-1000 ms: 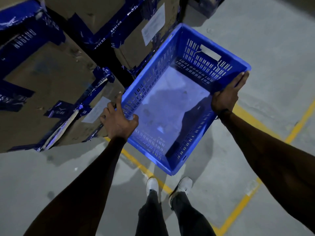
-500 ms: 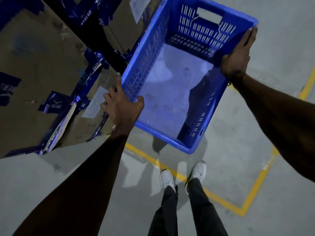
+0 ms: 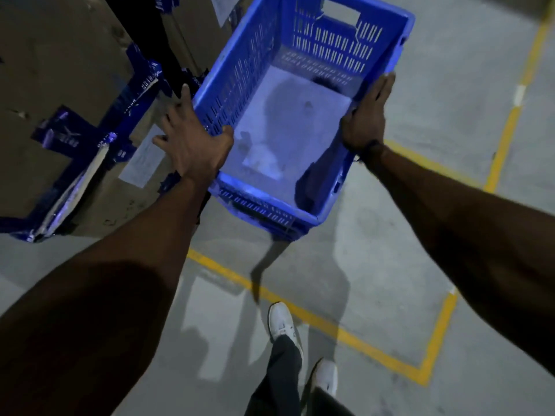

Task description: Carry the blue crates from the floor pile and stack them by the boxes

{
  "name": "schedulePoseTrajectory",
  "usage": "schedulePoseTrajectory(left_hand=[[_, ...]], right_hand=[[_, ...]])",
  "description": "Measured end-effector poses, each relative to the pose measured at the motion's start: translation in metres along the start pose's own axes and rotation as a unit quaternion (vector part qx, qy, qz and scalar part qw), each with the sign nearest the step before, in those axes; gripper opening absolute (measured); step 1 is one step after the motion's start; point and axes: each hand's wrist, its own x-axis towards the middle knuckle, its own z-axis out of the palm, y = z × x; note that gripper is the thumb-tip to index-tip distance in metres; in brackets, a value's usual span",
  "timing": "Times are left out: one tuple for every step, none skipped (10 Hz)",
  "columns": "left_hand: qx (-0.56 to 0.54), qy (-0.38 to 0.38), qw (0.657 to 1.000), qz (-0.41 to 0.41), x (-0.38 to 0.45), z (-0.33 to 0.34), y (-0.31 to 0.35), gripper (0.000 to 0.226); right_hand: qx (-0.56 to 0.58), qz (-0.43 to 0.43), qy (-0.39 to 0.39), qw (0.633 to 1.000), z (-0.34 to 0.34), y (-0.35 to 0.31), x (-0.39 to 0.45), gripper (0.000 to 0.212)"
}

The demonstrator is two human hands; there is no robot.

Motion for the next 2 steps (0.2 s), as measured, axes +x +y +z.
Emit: schedulePoseTrajectory(left_hand=[[-0.016, 0.010, 0.999, 0.028, -0.023, -0.004, -0.005, 0.090], [-0.005, -0.009, 0.998, 0.068, -0.083, -0.008, -0.019, 0.078]], right_hand=[[-0.001, -0.036, -0.033, 0.999, -0.008, -0.008, -0.061, 0.080], [0.010, -0.046, -0.092, 0.995, -0.025, -0.001, -0.129, 0.075]])
